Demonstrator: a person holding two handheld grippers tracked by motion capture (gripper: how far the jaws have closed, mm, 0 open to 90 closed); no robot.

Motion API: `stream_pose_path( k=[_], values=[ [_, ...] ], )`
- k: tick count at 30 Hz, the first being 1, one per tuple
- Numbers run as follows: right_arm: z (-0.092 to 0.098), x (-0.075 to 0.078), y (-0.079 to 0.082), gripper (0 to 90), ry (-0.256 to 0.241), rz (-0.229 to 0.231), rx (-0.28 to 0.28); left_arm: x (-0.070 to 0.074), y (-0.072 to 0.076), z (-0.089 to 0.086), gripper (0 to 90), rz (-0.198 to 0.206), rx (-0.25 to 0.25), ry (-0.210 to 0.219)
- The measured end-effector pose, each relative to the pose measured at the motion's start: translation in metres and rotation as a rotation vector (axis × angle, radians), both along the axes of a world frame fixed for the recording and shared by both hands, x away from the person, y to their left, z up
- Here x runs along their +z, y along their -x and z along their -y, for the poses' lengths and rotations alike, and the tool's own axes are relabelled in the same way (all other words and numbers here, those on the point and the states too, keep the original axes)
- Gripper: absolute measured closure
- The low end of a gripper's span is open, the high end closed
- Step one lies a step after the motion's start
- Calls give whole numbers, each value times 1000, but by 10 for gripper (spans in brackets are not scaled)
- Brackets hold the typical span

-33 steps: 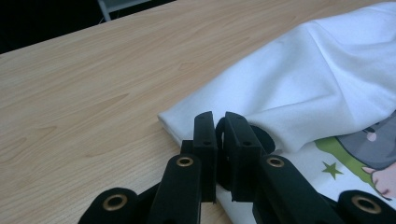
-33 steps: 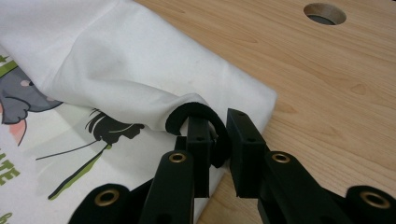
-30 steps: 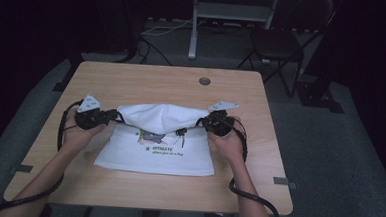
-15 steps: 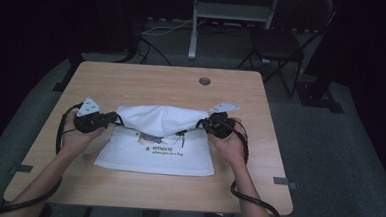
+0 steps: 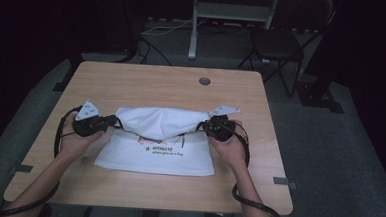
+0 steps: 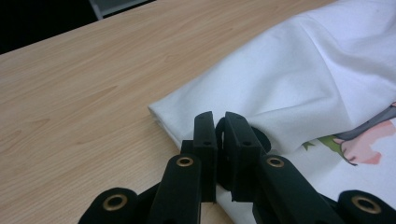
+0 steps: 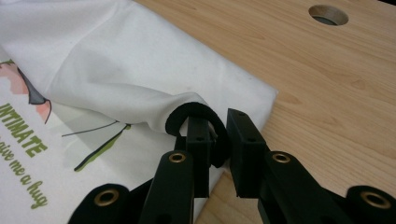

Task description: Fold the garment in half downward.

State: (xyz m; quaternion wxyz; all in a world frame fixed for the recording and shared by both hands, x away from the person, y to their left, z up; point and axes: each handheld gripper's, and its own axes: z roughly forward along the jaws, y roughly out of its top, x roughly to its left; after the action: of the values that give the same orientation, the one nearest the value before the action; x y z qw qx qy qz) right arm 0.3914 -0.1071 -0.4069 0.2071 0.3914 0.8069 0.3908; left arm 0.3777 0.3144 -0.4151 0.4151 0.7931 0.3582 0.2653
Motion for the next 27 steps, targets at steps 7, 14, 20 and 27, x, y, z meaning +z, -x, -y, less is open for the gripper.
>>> stream_pose_path(
  k=[7, 14, 20, 27],
  values=[
    [0, 0, 5, 799, 6, 3, 6, 1, 5, 0, 837, 6, -10, -1],
    [-1, 2, 10, 799, 10, 10, 15, 4, 10, 1, 837, 14, -21, -2],
    [-1, 2, 14, 800, 15, 13, 22, 4, 13, -1, 837, 19, -25, -9],
    [-2, 3, 19, 799, 25, 20, 32, 5, 19, -2, 837, 24, -34, -15]
  ],
)
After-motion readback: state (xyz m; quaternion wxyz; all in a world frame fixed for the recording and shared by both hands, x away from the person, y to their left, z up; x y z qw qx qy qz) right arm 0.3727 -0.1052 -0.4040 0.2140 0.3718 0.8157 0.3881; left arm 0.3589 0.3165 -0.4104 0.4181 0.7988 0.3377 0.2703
